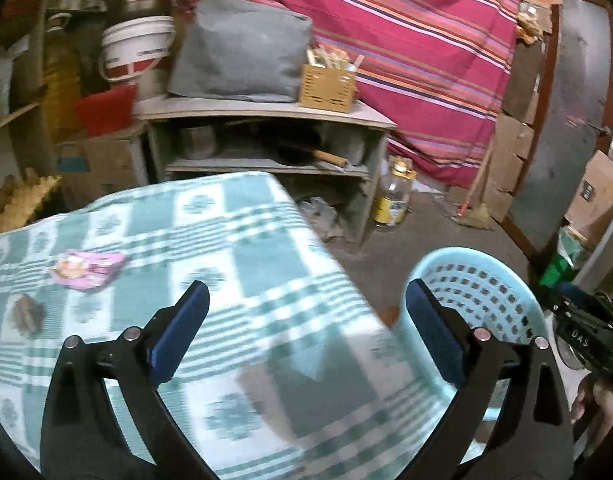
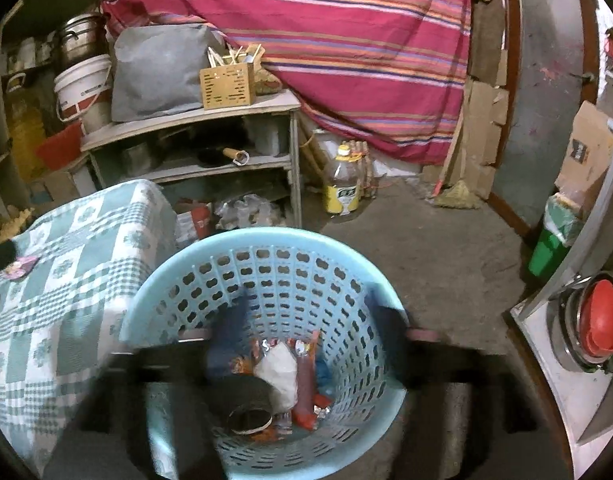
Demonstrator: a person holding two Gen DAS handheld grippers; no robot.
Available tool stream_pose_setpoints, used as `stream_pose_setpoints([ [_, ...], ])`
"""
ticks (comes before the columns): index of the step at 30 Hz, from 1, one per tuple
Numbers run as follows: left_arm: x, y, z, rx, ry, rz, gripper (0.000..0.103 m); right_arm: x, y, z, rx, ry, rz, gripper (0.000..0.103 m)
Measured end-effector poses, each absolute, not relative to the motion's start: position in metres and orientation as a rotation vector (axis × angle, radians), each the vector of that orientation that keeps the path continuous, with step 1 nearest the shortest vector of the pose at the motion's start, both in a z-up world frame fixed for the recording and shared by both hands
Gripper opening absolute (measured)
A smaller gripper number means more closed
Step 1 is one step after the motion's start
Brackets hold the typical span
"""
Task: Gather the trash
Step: 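Carry cup and scouring pad over the blue basket and open both tools, then move back to the table and grasp the crumpled brown paper with left tool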
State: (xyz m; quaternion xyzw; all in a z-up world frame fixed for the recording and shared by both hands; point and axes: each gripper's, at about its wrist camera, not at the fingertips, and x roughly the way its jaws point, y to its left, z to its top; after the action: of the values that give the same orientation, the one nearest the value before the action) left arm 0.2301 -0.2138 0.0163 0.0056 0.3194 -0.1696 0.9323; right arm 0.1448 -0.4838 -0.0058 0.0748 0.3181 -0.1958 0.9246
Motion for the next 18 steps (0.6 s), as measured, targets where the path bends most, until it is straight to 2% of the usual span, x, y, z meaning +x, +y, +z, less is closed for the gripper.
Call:
stream_pose_setpoints([
  [3, 0.228, -0.188, 0.023, 0.019, 0.639, -0.304, 0.097, 0.147, -0.475, -0.003, 0.165, 0.651, -0.394, 0.070],
  [5, 0.227, -0.173, 0.026, 0.022, 0.633, -0.278, 0.097, 0.148, -0.467, 0.000, 0.172, 0.642, -0.396, 0.078],
  [10, 0.226, -0.122, 0.030, 0.015, 0.620, -0.201, 0.097, 0.156, -0.435, 0.008, 0.168, 0.616, -0.364, 0.086],
  [18, 0.236, -0.049, 0.023, 0.006, 0.642, -0.098, 0.097, 0.185, -0.362, 0.011, 0.125, 0.609, -0.262, 0.090],
])
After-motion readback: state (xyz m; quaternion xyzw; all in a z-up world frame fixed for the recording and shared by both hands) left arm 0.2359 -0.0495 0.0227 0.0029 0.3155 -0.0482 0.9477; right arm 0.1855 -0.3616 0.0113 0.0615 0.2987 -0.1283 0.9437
